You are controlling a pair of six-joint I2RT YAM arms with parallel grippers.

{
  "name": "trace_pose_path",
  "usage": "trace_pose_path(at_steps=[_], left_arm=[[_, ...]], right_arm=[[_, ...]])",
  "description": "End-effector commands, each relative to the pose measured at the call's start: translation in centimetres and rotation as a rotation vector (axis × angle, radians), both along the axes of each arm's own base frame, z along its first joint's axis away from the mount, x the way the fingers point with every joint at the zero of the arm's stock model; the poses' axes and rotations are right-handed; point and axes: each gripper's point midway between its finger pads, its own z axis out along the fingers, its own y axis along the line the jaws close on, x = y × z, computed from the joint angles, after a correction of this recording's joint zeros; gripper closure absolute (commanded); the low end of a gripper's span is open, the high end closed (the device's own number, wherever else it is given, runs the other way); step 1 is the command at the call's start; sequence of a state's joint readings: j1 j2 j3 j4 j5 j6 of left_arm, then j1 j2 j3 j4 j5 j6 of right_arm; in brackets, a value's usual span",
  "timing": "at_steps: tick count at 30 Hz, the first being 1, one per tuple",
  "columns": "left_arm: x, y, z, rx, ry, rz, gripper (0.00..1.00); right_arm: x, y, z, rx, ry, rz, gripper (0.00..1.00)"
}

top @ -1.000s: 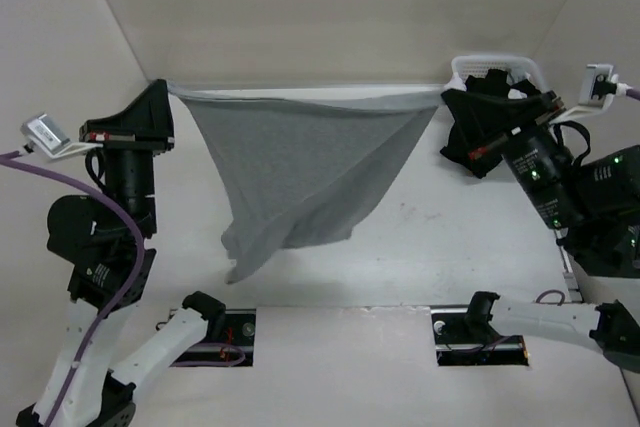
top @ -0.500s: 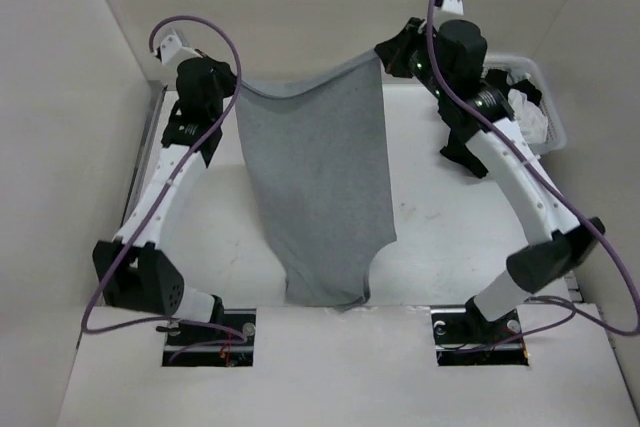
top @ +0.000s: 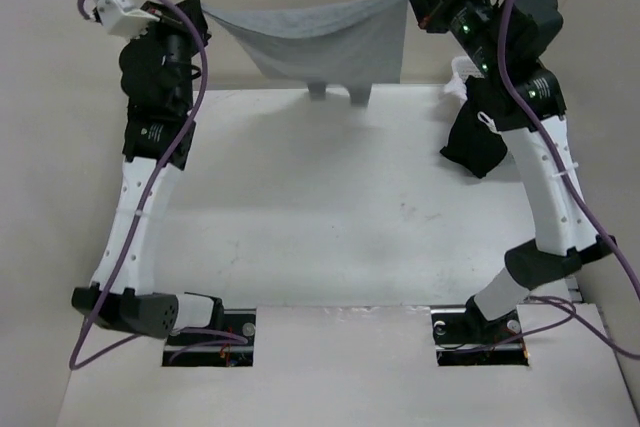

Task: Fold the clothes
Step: Flatten the tank top out

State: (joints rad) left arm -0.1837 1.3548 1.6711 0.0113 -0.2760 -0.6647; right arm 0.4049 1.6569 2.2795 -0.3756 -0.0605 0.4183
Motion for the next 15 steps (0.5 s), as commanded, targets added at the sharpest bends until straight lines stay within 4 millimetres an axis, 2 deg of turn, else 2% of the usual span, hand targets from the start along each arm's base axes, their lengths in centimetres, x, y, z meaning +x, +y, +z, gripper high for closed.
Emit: trace_pose_path(at_steps=[1, 3, 6, 8, 10, 13, 15], left_arm=[[-2.3, 0.5, 0.3, 0.017, -0.046, 0.010, 1.00], [-2.9, 0.3, -2.3, 0.021, -0.010, 0.006, 1.00], [-4.1, -0.6, -8.5, 0.024, 0.080, -0.018, 1.00], [-5.5, -1.1, -13.5, 0.024, 0.154, -0.029, 1.00], [-7.1, -0.8, -18.5, 0.033, 0.232, -0.017, 1.00], [-10.2, 0.1, -25.7, 0.048, 0.377, -0.007, 1.00], [-12.6, 0.5, -30.1, 0.037, 0.476, -0.013, 1.00]], right_arm=[[-1.5, 0.2, -1.5, -0.023, 0.002, 0.012, 1.00], [-2.4, 0.3, -4.6, -0.025, 0.039, 0.018, 1.00], [-4.9, 0.7, -10.9, -0.032, 0.110, 0.024, 1.00], [-7.3, 1.5, -16.6, -0.059, 0.175, 0.052, 1.00], [-9.5, 2.3, -21.8, -0.093, 0.244, 0.079, 1.00], [-13.6, 3.5, -31.5, -0.139, 0.416, 0.133, 1.00], [-16.2, 4.0, -35.7, -0.124, 0.504, 0.174, 1.00]])
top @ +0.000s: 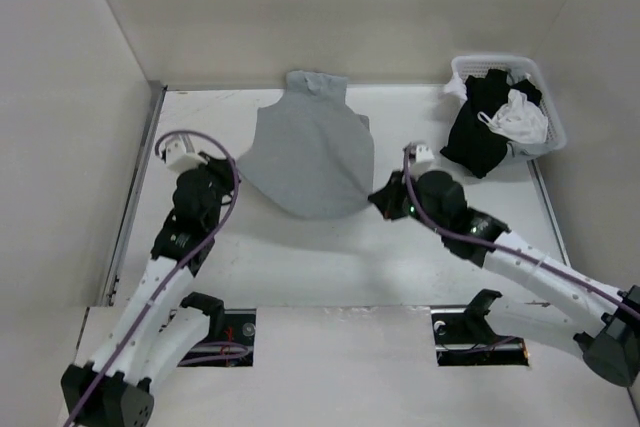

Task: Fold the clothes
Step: Flatten the tank top out, then fold the tank top

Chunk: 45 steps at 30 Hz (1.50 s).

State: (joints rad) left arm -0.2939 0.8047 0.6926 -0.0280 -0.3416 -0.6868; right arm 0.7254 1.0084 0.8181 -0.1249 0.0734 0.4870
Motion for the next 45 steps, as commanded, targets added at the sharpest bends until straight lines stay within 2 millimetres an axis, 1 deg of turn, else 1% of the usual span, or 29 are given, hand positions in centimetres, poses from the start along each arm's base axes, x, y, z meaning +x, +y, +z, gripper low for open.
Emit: trace_pose_path(at_steps=[1, 3, 4, 6, 7, 8, 10, 12, 13, 15, 17, 18, 19, 20, 22, 24, 26, 28, 30, 34, 36, 38, 39, 40, 41, 42, 43, 44, 45], left_arm=[[-4.1, 1.5, -3.6, -0.043, 0.064, 0.040, 1.00], [-6.5, 1.6, -7.1, -0.077, 0.151, 0.038, 1.00], [-7.7, 1.5, -8.6, -0.089, 0.198, 0.030, 1.00], [-9.8, 1.2, -10.4, -0.127, 0.258, 0.021, 1.00], [-10.6, 1.1, -10.9, -0.141, 0.276, 0.015, 1.00], [-11.3, 1.1, -11.1, -0.156, 0.286, 0.019, 1.00], [-12.0, 1.5, -10.4, -0.171, 0.274, 0.034, 1.00], [-11.9, 1.9, -9.1, -0.164, 0.244, 0.052, 1.00], [-11.4, 2.1, -7.9, -0.156, 0.215, 0.068, 1.00], [-9.2, 1.3, -5.9, -0.134, 0.149, 0.061, 1.00], [-6.2, 0.2, -3.9, -0.121, 0.083, 0.052, 1.00], [-4.8, -0.2, -3.2, -0.117, 0.059, 0.055, 1.00], [-2.5, -0.8, -2.1, -0.118, 0.021, 0.065, 1.00], [-1.0, -0.9, -1.4, -0.122, -0.003, 0.078, 1.00], [3.1, -0.9, -0.4, -0.105, -0.032, 0.120, 1.00], [7.2, -0.5, -0.2, -0.094, -0.032, 0.160, 1.00], [11.1, 0.1, -0.6, -0.078, -0.021, 0.196, 1.00], [15.0, 0.7, -1.3, -0.066, -0.004, 0.223, 1.00], [18.9, 0.7, -2.2, -0.051, 0.017, 0.222, 1.00], [26.5, 0.1, -4.2, -0.055, 0.037, 0.190, 1.00], [28.9, 0.0, -4.8, -0.049, 0.036, 0.193, 0.98], [31.4, -0.3, -5.4, -0.037, 0.028, 0.181, 0.92], [32.2, -0.2, -6.0, -0.032, 0.030, 0.179, 0.85], [32.7, 0.0, -6.7, -0.029, 0.040, 0.181, 0.78], [32.9, 0.4, -7.1, -0.028, 0.044, 0.187, 0.71], [32.9, 0.9, -7.2, -0.030, 0.046, 0.192, 0.66], [32.5, 1.4, -7.3, -0.032, 0.053, 0.192, 0.62], [31.7, 1.6, -7.2, -0.038, 0.062, 0.188, 0.59], [30.5, 1.6, -7.1, -0.047, 0.067, 0.180, 0.58]], right_arm=[[-3.3, 0.6, -2.1, 0.120, 0.045, -0.010, 1.00], [-6.1, 0.7, -5.5, 0.126, 0.128, 0.013, 1.00], [-7.6, 0.8, -6.8, 0.130, 0.169, 0.034, 1.00], [-10.3, 1.0, -8.4, 0.142, 0.236, 0.067, 1.00], [-11.4, 1.1, -8.7, 0.151, 0.260, 0.080, 1.00], [-12.2, 1.1, -8.9, 0.155, 0.276, 0.090, 1.00], [-13.1, 1.1, -8.4, 0.160, 0.284, 0.101, 1.00], [-13.1, 1.1, -7.6, 0.167, 0.268, 0.097, 1.00], [-12.7, 1.2, -7.0, 0.164, 0.253, 0.097, 1.00], [-10.2, 1.0, -5.9, 0.145, 0.199, 0.057, 1.00], [-6.8, 1.0, -4.5, 0.126, 0.150, 0.020, 1.00], [-4.8, 1.1, -3.6, 0.124, 0.121, 0.001, 1.00], [-2.5, 1.2, -2.9, 0.125, 0.093, -0.020, 1.00], [-0.8, 1.1, -2.1, 0.127, 0.077, -0.036, 1.00], [3.7, 1.1, -0.6, 0.138, 0.040, -0.079, 1.00], [8.4, 0.8, 0.2, 0.135, 0.022, -0.129, 1.00], [12.6, 0.7, 1.1, 0.136, -0.002, -0.159, 1.00], [16.9, 0.0, 1.4, 0.136, -0.016, -0.199, 1.00], [20.9, -0.4, 1.2, 0.140, -0.015, -0.223, 1.00], [28.3, -1.6, -0.8, 0.150, 0.012, -0.285, 1.00], [31.4, -2.1, -1.9, 0.166, 0.026, -0.315, 1.00], [34.1, -2.6, -2.8, 0.189, 0.032, -0.352, 0.96], [35.3, -2.7, -3.3, 0.200, 0.034, -0.369, 0.88], [36.2, -2.5, -3.7, 0.209, 0.036, -0.373, 0.78], [36.8, -2.4, -4.2, 0.211, 0.039, -0.379, 0.66], [37.2, -2.3, -4.4, 0.210, 0.037, -0.384, 0.59], [37.1, -2.1, -4.5, 0.206, 0.045, -0.381, 0.53], [36.6, -2.2, -4.6, 0.191, 0.050, -0.382, 0.50], [35.9, -2.6, -4.9, 0.173, 0.057, -0.391, 0.49]])
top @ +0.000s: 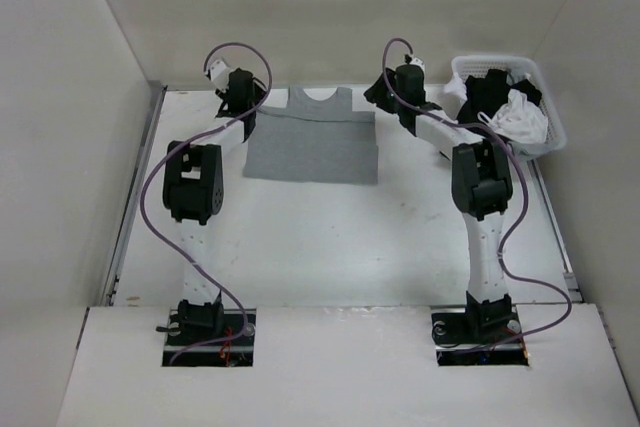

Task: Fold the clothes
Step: Fold the tank top

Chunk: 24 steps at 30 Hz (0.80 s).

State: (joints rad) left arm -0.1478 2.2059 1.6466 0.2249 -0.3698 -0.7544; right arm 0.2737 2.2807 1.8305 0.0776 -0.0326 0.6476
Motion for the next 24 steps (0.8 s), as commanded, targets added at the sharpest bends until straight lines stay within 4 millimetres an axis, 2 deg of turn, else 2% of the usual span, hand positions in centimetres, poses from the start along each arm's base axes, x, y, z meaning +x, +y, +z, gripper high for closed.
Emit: trace_pose_path(at_steps=[1, 3, 4, 6, 8, 10, 12, 15, 18, 21, 24], left_arm=[[-2.6, 1.1, 6.1, -0.021, -0.105, -0.007, 0.57], [-6.9, 0.8, 4.9, -0.018, -0.074, -0.016, 0.57], [-9.2, 0.5, 4.1, -0.029, -0.067, -0.018, 0.57], [-13.7, -0.1, 1.3, -0.061, -0.035, -0.024, 0.60], [-17.4, 0.0, -1.8, -0.093, 0.017, -0.028, 0.63], [-20.5, 0.3, -4.4, -0.149, 0.071, -0.031, 0.67], [-22.7, 0.8, -6.2, -0.223, 0.110, -0.027, 0.68], [-24.3, 0.5, -8.5, -0.306, 0.157, -0.071, 0.67], [-24.9, 0.6, -10.5, -0.371, 0.187, -0.071, 0.62], [-24.7, 1.0, -11.2, -0.430, 0.171, -0.054, 0.59], [-24.2, 0.9, -11.1, -0.473, 0.138, -0.054, 0.58]], right_arm=[[-1.2, 0.9, 4.7, 0.007, -0.079, 0.005, 0.49], [-4.1, 1.4, 4.2, -0.015, -0.064, 0.006, 0.50], [-5.8, 1.8, 3.8, -0.015, -0.059, 0.013, 0.55], [-9.0, 2.9, 3.1, -0.008, -0.053, 0.040, 0.73], [-12.1, 3.5, 2.1, -0.006, -0.025, 0.060, 0.94], [-14.4, 3.3, 1.1, 0.000, 0.010, 0.065, 1.00], [-16.6, 2.7, 0.1, 0.020, 0.046, 0.055, 1.00], [-19.3, 1.5, -1.0, 0.034, 0.065, 0.032, 0.94], [-21.7, 0.5, -2.5, 0.049, 0.086, 0.017, 0.84], [-23.5, -0.2, -4.8, 0.049, 0.116, 0.015, 0.71], [-24.6, 0.0, -7.1, 0.079, 0.161, 0.032, 0.63]])
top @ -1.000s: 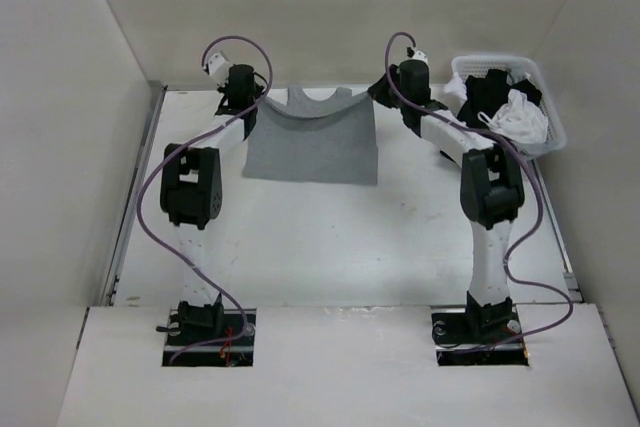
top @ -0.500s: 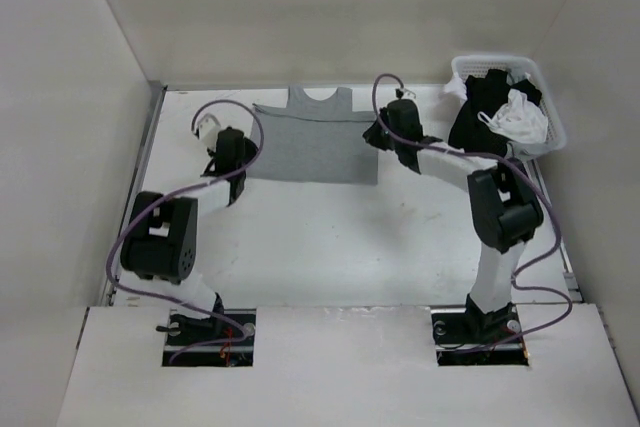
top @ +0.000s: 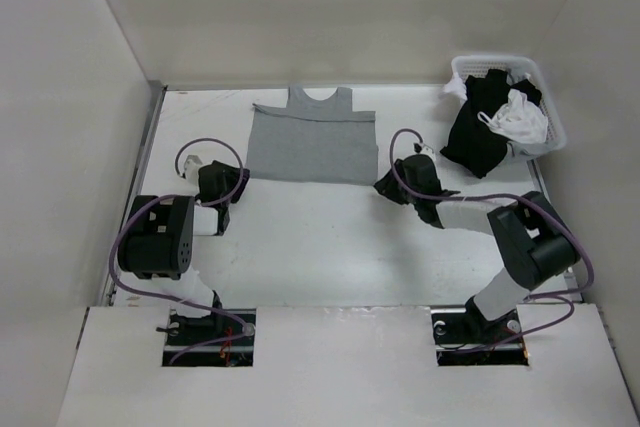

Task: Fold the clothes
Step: Fold the tank top

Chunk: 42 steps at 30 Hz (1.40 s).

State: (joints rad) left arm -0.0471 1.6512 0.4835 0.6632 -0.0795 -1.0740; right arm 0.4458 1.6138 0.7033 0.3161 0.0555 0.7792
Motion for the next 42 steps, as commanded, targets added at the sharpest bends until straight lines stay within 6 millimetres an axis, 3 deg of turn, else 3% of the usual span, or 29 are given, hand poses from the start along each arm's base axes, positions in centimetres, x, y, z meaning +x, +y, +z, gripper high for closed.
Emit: trace_pose_path(at_steps=[1, 4, 10, 17, 23, 28, 32, 37, 42], left_arm=[[-0.3, -0.9, -0.8, -0.092, -0.010, -0.013, 0.60], [0.1, -0.9, -0.6, -0.090, -0.019, -0.009, 0.70], [0.6, -0.5, -1.2, -0.074, 0.000, 0.013, 0.83], [1.5, -0.4, -1.3, -0.061, 0.003, 0.034, 0.90], [2.0, -0.2, -0.5, -0.047, -0.021, 0.048, 0.96], [2.3, -0.2, 0.1, -0.042, -0.039, 0.050, 1.00], [2.6, -0.5, 0.5, -0.027, -0.055, 0.050, 1.00], [2.5, -0.6, 3.1, -0.002, -0.119, 0.045, 1.00], [1.0, -0.6, 8.5, 0.062, -0.218, 0.037, 1.00]], right_arm=[[0.5, 1.2, 0.7, 0.105, -0.054, -0.003, 0.62], [0.6, 1.5, -0.9, 0.153, -0.020, -0.012, 0.62], [1.6, 1.6, -2.0, 0.199, -0.001, -0.058, 0.60], [2.8, 1.0, -1.5, 0.221, -0.018, -0.127, 0.64], [3.6, 1.1, -1.7, 0.223, -0.011, -0.141, 0.76], [4.5, 0.7, -1.4, 0.210, -0.025, -0.184, 0.79], [5.0, 0.6, -1.4, 0.196, -0.029, -0.205, 0.95], [4.8, -0.4, -0.4, 0.179, -0.070, -0.232, 1.00], [3.2, -1.2, 3.1, 0.152, -0.158, -0.221, 1.00]])
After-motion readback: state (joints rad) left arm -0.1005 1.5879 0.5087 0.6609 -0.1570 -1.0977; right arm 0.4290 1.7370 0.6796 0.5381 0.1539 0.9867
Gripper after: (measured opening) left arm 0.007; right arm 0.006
